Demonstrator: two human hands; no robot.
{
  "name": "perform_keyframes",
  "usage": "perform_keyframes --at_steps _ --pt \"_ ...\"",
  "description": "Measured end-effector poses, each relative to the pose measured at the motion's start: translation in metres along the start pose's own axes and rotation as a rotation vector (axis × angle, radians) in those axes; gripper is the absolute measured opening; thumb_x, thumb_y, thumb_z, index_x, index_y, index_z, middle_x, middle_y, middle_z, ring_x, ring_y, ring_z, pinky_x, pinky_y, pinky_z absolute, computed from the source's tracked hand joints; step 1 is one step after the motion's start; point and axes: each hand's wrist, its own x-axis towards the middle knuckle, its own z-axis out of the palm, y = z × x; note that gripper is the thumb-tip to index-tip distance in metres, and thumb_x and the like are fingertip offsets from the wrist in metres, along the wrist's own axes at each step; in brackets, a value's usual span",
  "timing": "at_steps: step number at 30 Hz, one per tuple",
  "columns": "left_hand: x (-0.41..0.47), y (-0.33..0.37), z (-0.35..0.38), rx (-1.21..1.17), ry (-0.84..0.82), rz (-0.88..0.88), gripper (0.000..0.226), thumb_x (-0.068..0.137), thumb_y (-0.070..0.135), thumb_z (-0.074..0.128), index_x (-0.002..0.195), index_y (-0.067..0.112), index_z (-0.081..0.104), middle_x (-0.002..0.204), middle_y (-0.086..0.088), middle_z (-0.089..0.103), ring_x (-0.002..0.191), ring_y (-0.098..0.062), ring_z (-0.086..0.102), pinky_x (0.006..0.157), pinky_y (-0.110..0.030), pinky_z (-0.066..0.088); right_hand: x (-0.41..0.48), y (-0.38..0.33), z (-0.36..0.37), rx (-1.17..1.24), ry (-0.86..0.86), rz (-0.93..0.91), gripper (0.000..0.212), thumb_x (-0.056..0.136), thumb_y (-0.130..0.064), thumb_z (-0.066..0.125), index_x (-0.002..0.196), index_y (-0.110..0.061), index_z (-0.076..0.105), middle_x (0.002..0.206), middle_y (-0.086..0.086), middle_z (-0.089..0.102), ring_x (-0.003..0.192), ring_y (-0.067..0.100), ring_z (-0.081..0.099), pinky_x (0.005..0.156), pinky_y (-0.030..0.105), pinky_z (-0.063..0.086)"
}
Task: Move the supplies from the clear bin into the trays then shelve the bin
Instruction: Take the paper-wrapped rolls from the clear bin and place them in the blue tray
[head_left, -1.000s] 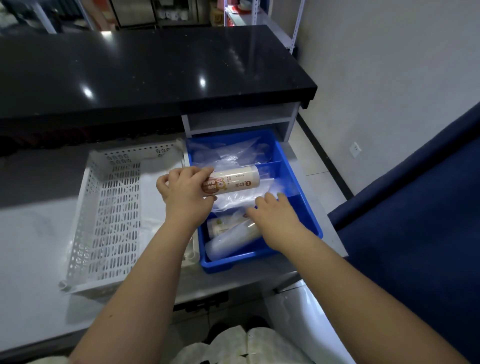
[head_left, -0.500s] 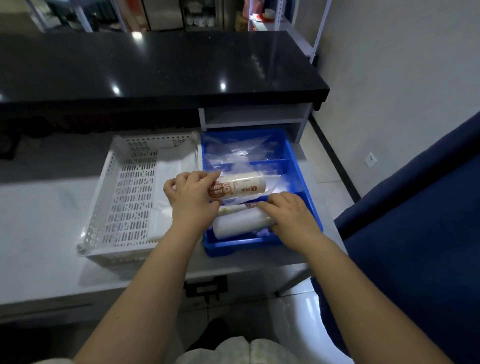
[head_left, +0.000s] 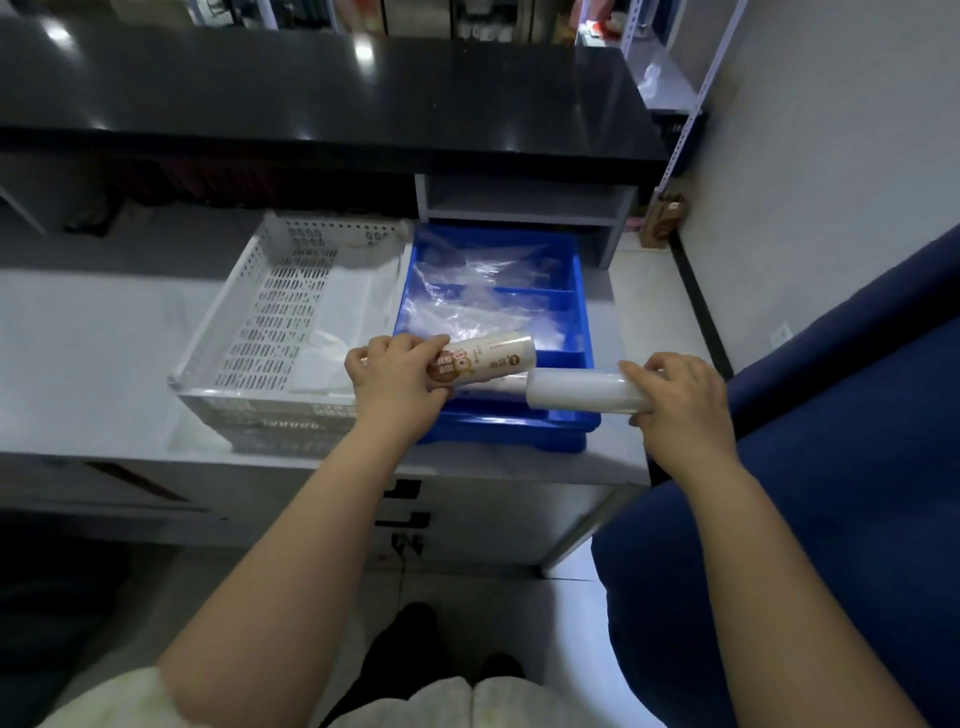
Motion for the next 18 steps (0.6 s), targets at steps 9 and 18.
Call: perform_keyframes --at_steps 9,18 --pt "0.012 0.017 0.013 0.033 -0.254 0.160 0.067 0.070 0.056 0.070 0.131 0.044 0.046 0.125 0.007 0.054 0.118 -0.023 0.039 0.096 -0.043 0.023 0.011 0.010 -0.026 0.036 0.116 0.177 0.057 0.078 -0.016 0.073 0.130 -0.023 0.052 0.117 0.007 0.052 0.107 0.028 0.041 0.094 0.043 0.035" --pt "0.016 0.017 0.029 0.004 -0.415 0.205 0.055 0.083 0.057 0.052 0.134 0.041 0.041 0.128 0.006 0.052 0.119 -0.022 0.040 0.098 -0.045 0.025 0.022 -0.018 -0.013 0.053 0.085 0.159 0.056 0.081 -0.019 0.072 0.133 -0.023 0.049 0.119 0.004 0.050 0.109 0.025 0.040 0.097 0.039 0.035"
